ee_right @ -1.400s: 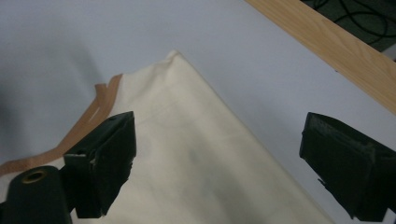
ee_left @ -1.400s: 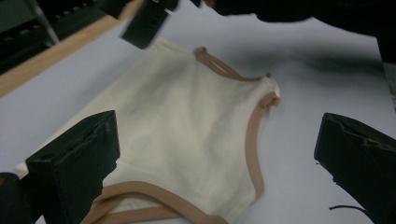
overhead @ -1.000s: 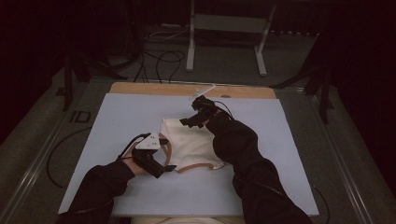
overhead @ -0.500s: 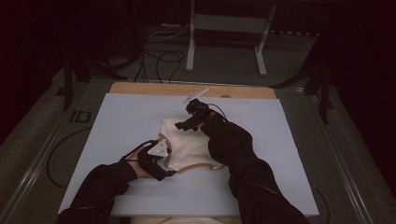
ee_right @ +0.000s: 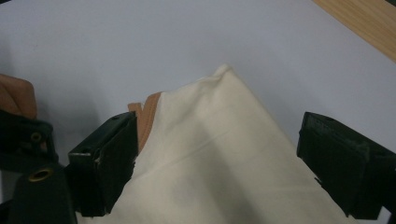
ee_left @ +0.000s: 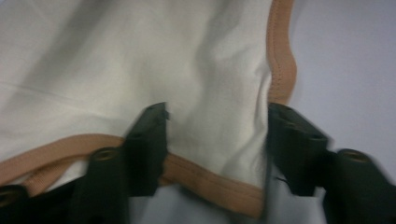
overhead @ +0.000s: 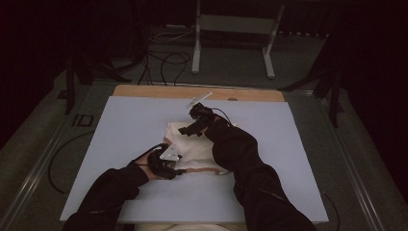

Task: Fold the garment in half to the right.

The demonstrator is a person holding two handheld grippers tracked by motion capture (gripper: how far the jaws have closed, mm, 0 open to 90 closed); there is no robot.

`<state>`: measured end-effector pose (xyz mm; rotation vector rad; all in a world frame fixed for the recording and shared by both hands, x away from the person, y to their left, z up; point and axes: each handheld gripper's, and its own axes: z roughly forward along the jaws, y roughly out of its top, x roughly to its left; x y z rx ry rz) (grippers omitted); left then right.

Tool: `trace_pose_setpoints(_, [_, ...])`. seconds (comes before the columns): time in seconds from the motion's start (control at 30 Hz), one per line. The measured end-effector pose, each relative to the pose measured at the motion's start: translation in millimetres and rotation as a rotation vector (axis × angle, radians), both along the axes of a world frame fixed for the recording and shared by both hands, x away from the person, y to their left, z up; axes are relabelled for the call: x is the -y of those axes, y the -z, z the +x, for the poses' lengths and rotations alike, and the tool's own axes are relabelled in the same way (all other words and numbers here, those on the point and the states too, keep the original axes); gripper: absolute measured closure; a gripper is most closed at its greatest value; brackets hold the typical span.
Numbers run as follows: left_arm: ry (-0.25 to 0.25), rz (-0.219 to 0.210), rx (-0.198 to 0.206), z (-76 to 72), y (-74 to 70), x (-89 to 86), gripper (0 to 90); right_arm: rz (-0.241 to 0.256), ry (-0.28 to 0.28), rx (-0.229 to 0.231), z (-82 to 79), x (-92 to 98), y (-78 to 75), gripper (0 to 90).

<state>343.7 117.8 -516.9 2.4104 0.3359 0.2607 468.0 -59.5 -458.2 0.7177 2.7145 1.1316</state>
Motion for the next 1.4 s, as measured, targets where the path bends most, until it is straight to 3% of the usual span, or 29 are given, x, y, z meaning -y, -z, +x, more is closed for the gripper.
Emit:
trace_pose_setpoints(0.03, [0.0, 0.0, 0.0, 0.0, 0.0, 0.0, 48.1, 0.0, 0.0, 0.0, 0.0, 0.0, 0.0, 13.0])
trace_pose_setpoints(0.17, [-0.004, -0.027, -0.033, 3.4, 0.9, -0.2, 68.7, -0.003, -0.005, 0.0, 0.0, -2.8, 0.8, 13.0])
trace_pose_setpoints(0.23, [-0.004, -0.02, -0.013, 1.3, 0.7, 1.2, 79.8, -0.002, -0.007, 0.007, 0.7, -3.7, 1.1, 13.0])
trace_pose_setpoints(0.3, [-0.007, -0.013, 0.0, 1.2, 0.5, 2.1, 84.2, 0.01, -0.01, 0.0, 1.7, -5.0, 1.9, 13.0])
trace_pose_setpoints(0.7, [0.003, -0.024, 0.002, 2.4, 1.9, 0.1, 85.6, 0.009, 0.001, -0.041, 17.3, -31.0, 14.6, 13.1])
trace_pose_setpoints(0.87, [0.011, -0.021, 0.012, 1.7, 1.6, 1.1, 85.7, 0.021, 0.06, -0.044, 25.7, -47.5, 17.3, 13.8])
trace_pose_setpoints(1.03, [0.005, -0.03, 0.024, -0.1, 1.2, 1.3, 86.0, 0.008, 0.036, -0.052, 30.6, -56.6, 22.2, 14.3])
trace_pose_setpoints(1.07, [0.015, -0.018, 0.037, -0.7, 0.0, 0.9, 86.0, -0.024, 0.045, -0.061, 31.9, -62.5, 25.5, 17.5])
trace_pose_setpoints(1.1, [0.015, -0.018, 0.037, -0.7, 0.0, 0.9, 86.0, -0.024, 0.045, -0.061, 31.9, -62.5, 25.5, 17.5])
trace_pose_setpoints(1.17, [0.014, -0.023, 0.036, -0.7, 0.0, 0.8, 86.0, -0.042, 0.059, -0.048, 33.6, -68.3, 28.6, 31.6])
trace_pose_setpoints(1.2, [0.018, -0.02, 0.039, -0.6, 0.0, 0.5, 86.0, -0.042, 0.059, -0.048, 33.6, -68.3, 28.6, 31.6])
trace_pose_setpoints(1.27, [0.02, -0.028, 0.037, -0.9, 0.1, 0.3, 86.0, -0.056, 0.082, -0.041, 37.1, -72.5, 32.2, 41.9])
trace_pose_setpoints(1.37, [0.02, -0.036, 0.037, -1.0, 0.1, -0.1, 86.0, -0.069, 0.09, -0.044, 39.1, -75.6, 35.6, 46.9])
trace_pose_setpoints(1.4, [0.022, -0.035, 0.037, -0.9, 0.6, -0.3, 85.9, -0.083, 0.105, -0.046, 40.4, -78.6, 39.2, 52.2])
